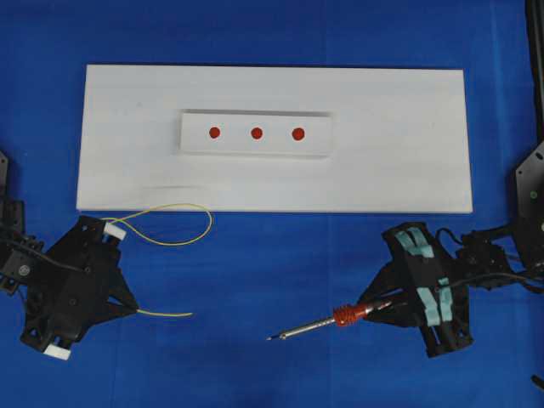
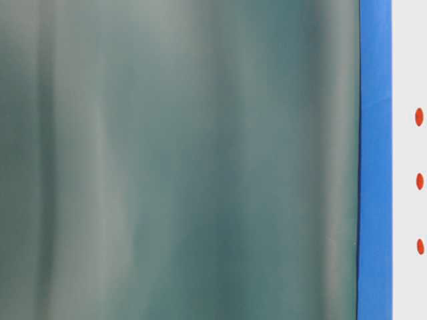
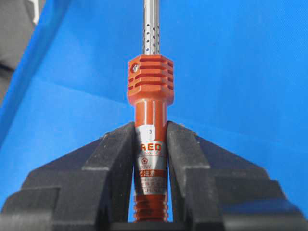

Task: Touch the tip of the soldering iron to the tip of the solder at the mark.
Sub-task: 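Lift both held tools and raise them above the red-dot strip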

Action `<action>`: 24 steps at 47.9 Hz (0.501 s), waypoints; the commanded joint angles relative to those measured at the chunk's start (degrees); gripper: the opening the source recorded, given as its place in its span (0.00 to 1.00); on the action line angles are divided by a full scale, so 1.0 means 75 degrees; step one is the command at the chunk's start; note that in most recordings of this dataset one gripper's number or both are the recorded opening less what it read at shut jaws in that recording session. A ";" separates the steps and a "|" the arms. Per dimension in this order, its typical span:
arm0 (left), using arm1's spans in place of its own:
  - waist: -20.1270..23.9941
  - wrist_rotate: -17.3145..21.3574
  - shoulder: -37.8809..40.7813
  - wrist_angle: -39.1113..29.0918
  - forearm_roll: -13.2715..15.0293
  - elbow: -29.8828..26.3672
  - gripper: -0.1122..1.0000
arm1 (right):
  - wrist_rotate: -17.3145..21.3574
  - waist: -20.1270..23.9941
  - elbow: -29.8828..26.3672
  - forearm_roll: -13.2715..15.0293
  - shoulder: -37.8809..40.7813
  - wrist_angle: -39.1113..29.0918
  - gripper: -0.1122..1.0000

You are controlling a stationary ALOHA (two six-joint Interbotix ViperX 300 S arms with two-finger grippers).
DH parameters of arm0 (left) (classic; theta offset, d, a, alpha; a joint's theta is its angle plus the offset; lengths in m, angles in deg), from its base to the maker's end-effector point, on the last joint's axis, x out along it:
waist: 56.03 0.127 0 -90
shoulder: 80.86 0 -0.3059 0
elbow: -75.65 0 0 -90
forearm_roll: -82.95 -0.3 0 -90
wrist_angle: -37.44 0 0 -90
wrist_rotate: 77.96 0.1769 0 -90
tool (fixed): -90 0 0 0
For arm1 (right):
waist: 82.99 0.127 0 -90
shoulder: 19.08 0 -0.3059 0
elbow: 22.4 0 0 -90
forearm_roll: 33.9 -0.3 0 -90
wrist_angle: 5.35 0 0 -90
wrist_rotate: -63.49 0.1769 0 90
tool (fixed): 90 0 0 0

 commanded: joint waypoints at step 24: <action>0.2883 -0.0012 0.0879 -0.2285 -0.0070 -0.1582 0.12 | 0.0000 -0.3129 -0.0668 0.0820 -0.0164 -0.2285 0.16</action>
